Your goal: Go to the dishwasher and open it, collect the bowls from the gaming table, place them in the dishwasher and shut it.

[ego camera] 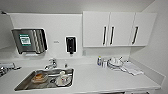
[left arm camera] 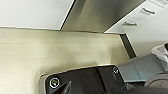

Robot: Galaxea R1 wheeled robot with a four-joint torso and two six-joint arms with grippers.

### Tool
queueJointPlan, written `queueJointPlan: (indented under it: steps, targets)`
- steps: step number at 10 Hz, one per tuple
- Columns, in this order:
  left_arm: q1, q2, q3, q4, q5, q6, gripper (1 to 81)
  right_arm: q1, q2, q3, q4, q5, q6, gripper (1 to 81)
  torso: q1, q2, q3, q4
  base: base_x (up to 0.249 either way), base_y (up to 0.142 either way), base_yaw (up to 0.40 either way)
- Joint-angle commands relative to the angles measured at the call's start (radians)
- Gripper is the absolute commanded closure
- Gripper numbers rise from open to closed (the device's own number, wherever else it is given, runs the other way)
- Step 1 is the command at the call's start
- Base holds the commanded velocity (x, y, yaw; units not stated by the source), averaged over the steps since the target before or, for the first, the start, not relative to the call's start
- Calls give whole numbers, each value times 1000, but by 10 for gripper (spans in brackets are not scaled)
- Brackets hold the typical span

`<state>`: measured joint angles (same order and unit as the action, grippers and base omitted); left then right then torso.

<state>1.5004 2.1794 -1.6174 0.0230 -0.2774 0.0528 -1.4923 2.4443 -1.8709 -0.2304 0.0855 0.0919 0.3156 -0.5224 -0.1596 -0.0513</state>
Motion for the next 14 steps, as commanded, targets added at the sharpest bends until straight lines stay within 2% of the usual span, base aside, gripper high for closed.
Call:
queueJointPlan:
  steps: [1,2,4,5,8,9,10,13,14]
  targets:
    - [-10,-310,332,80,-94,9,10,117,-119,131,0,-64,37,10,63,-98,-24,0,0,0,0]
    - [-9,-362,396,113,-97,9,10,131,-150,159,0,-64,45,10,85,-132,-95,0,0,0,0]
    - [-9,-461,511,181,-114,7,10,158,-216,216,0,-64,74,10,118,-185,-116,0,0,0,0]
    - [-9,-502,542,195,-167,6,10,172,-250,253,0,-64,84,10,137,-215,-143,0,0,0,0]
    - [-18,-541,574,203,-175,7,10,224,-305,317,2,-73,91,10,204,-320,-232,0,0,0,0]
    - [-25,-550,585,203,-178,6,10,252,-327,349,3,-95,114,10,227,-357,-202,0,0,0,0]
    - [-39,-565,607,204,-178,7,10,282,-348,382,5,-112,132,10,248,-387,-198,0,0,0,0]
    - [-75,-631,668,204,-178,7,10,353,-393,435,5,-148,176,10,311,-487,-213,0,0,0,0]
    - [-79,-647,680,204,-178,7,10,371,-405,451,5,-148,183,10,333,-522,-259,0,0,0,0]
